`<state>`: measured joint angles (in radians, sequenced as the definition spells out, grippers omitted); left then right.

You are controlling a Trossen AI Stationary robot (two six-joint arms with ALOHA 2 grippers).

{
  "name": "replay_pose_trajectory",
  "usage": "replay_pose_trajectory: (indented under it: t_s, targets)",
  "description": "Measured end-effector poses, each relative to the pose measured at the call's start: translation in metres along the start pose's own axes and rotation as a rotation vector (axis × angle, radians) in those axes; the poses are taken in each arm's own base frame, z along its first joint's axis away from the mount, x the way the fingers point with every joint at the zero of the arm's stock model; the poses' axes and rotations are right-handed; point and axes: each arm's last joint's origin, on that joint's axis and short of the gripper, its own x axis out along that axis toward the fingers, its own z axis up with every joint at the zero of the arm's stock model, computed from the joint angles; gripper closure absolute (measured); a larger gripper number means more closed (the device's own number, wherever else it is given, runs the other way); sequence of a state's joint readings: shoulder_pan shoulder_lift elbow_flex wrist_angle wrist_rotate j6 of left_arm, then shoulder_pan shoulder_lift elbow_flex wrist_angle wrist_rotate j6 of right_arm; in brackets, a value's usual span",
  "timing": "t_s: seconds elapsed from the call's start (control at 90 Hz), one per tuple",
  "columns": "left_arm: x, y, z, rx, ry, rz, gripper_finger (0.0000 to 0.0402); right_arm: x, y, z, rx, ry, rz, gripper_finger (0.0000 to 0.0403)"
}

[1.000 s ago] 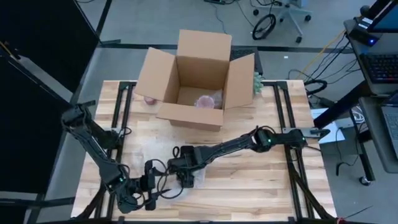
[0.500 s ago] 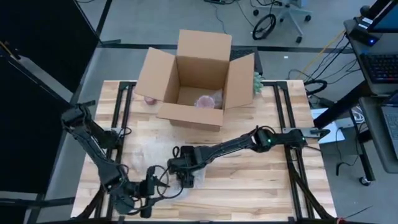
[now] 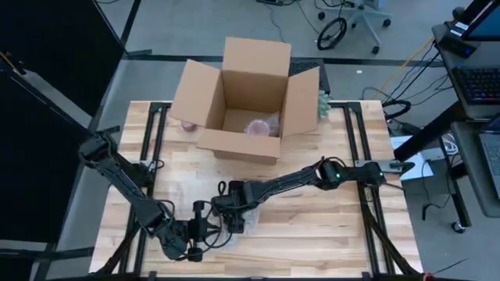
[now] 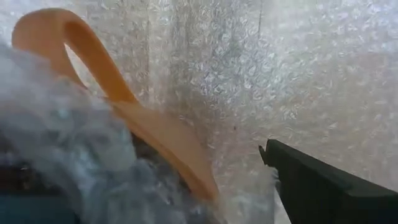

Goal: Wrap mug
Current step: Wrap the orange cup with bubble wrap

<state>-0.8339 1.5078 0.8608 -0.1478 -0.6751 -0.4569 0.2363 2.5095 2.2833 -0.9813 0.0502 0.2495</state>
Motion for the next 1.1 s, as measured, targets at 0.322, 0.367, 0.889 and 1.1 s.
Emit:
replay_pose_trajectory:
  t_s: [0.322,0.367,0.889,1.1]
  targets:
    - [-0.004,-0.001,-0.010,0.118,0.075,-0.001,0.0393,0.000,0.001,0.000,0.012,-0.002,0.001,0.0165]
    - [-0.004,-0.001,-0.010,0.119,0.075,-0.004,0.0393,0.000,0.001,0.000,0.014,-0.001,0.002,0.0177]
    - [-0.005,-0.002,-0.011,0.121,0.076,-0.006,0.0393,0.000,0.005,-0.002,-0.005,0.021,0.045,0.0384]
    - [-0.005,-0.002,-0.011,0.123,0.074,-0.008,0.0393,0.000,0.005,-0.001,0.002,0.013,0.051,0.0325]
